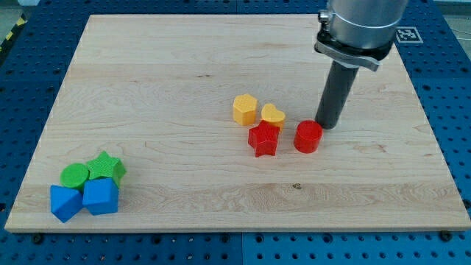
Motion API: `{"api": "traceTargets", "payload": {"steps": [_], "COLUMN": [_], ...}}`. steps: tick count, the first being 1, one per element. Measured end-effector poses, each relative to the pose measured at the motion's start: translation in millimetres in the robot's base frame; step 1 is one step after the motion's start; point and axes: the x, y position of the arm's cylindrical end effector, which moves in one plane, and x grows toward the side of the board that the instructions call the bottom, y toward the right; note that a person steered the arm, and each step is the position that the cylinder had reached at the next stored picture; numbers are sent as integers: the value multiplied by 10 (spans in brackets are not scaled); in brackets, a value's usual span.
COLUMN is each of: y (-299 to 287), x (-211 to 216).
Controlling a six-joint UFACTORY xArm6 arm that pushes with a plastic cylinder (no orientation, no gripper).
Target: Push the red circle into the red star
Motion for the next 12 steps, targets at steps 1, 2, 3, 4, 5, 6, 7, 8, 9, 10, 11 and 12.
{"api": "traceTargets", "payload": {"steps": [1,2,3,4,5,6,7,8,9,10,11,12], "y": [-2,-157,-334,-397,-344,-290,-285,-285,-317,-436,-651,-838], "x": [105,257,389,406,406,459,608,706,706,701,622,494]}}
